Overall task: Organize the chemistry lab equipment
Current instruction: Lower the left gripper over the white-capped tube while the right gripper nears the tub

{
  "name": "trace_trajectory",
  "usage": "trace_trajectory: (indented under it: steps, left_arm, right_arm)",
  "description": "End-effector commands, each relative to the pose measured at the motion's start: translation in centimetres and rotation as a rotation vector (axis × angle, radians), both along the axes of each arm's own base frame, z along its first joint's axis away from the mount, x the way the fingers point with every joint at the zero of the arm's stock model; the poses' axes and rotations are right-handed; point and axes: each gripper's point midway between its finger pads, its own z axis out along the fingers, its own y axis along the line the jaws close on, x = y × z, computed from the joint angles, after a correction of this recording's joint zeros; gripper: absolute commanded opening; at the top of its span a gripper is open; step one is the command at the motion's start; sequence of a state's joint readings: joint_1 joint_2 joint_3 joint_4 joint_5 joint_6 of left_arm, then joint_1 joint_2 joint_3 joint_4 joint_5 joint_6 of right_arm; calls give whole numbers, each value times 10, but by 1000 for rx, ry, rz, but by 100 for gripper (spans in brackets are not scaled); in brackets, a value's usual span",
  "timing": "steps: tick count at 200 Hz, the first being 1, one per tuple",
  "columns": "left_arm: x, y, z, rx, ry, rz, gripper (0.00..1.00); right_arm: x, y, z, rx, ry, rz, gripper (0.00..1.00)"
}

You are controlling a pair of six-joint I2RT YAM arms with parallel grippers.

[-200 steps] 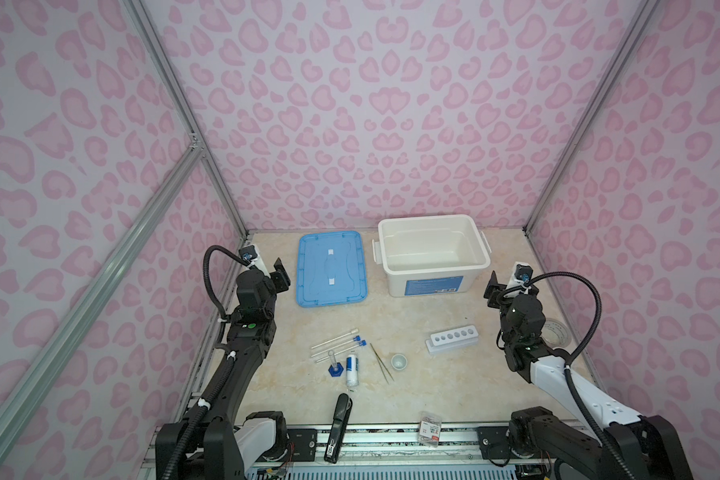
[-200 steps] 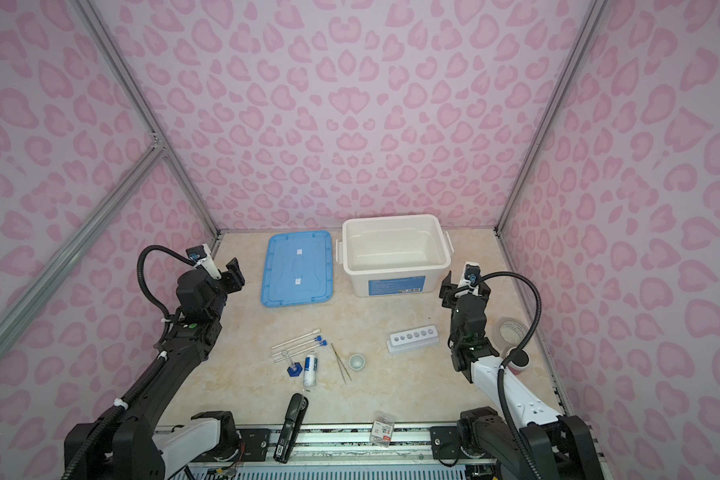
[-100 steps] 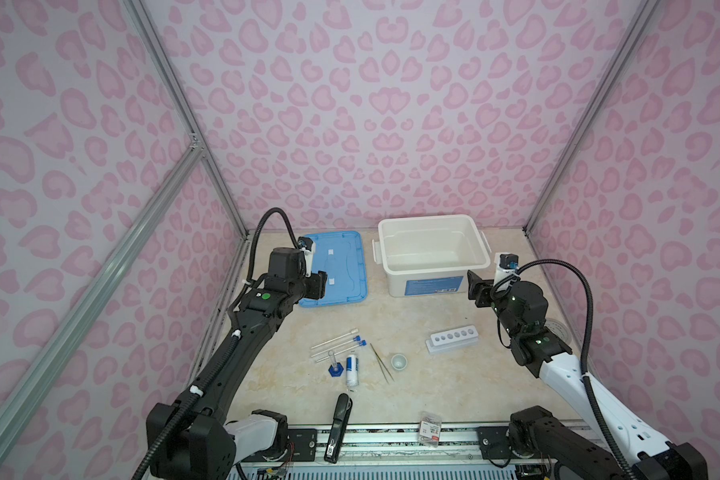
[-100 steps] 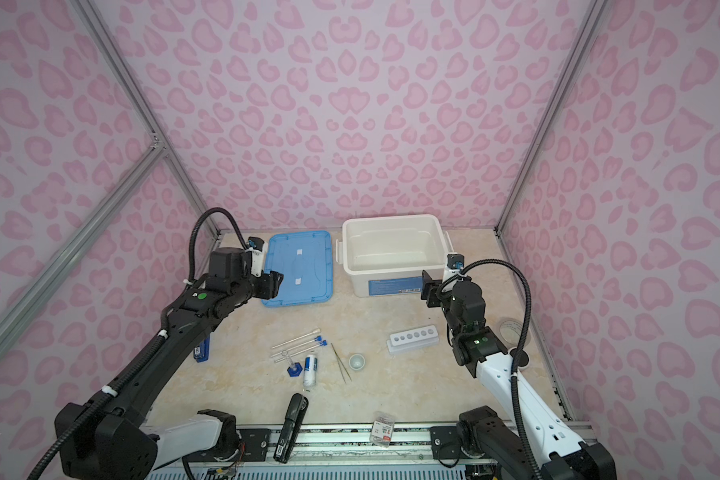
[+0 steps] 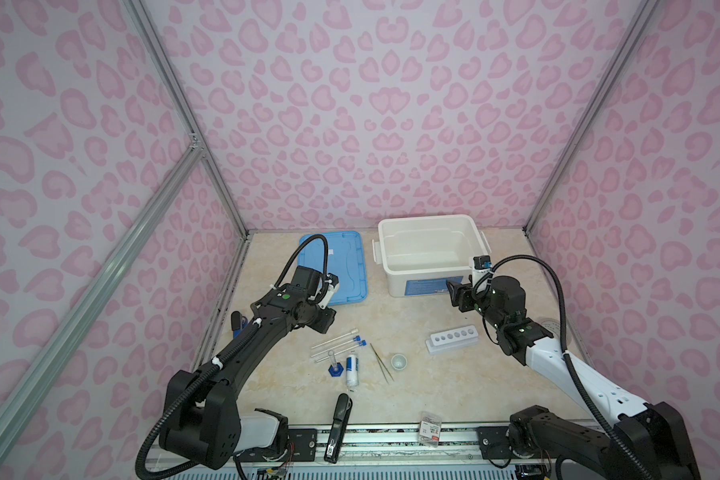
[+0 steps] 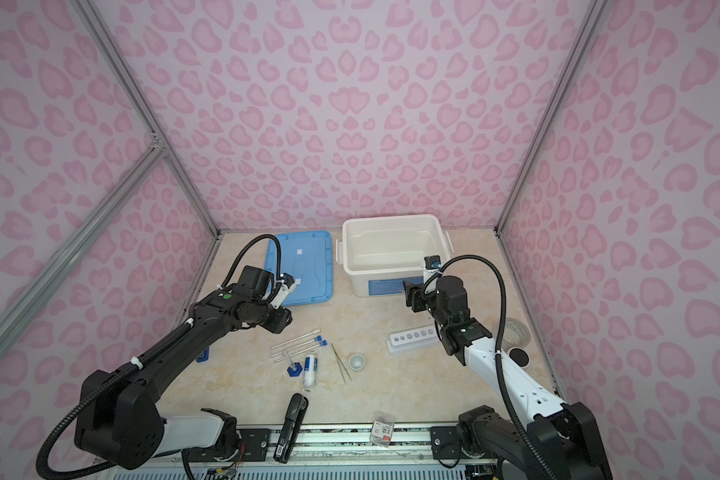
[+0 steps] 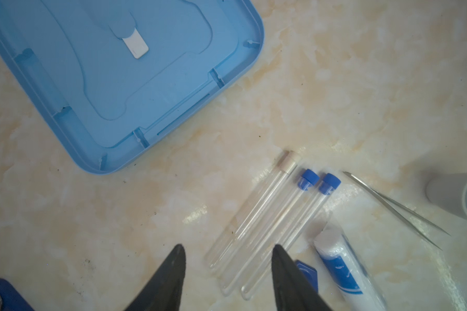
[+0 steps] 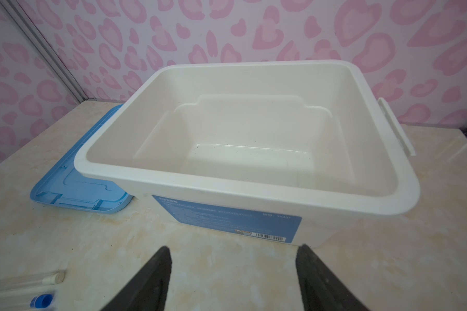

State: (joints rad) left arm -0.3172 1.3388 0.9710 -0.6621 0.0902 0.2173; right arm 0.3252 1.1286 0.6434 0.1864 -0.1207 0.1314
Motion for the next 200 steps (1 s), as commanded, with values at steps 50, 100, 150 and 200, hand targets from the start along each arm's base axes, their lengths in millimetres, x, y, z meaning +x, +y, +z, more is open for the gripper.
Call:
trace_trajectory:
  steps: [50,100,150,200]
  left_arm:
    - [-14,3,-19,96,45,-166,56]
    - [-18,4,-35,156,84,-222,56]
    - [-22,1,-54,218,139,-271,55]
    - [-22,0,-65,280,161,-302,53]
  right_arm:
    - [4,12,-5,1,-1,63,74]
    - [3,15,-10,5,14,76,74]
    - [0,13,-10,-1,14,77,74]
    - [-2,12,-11,0,14,72,74]
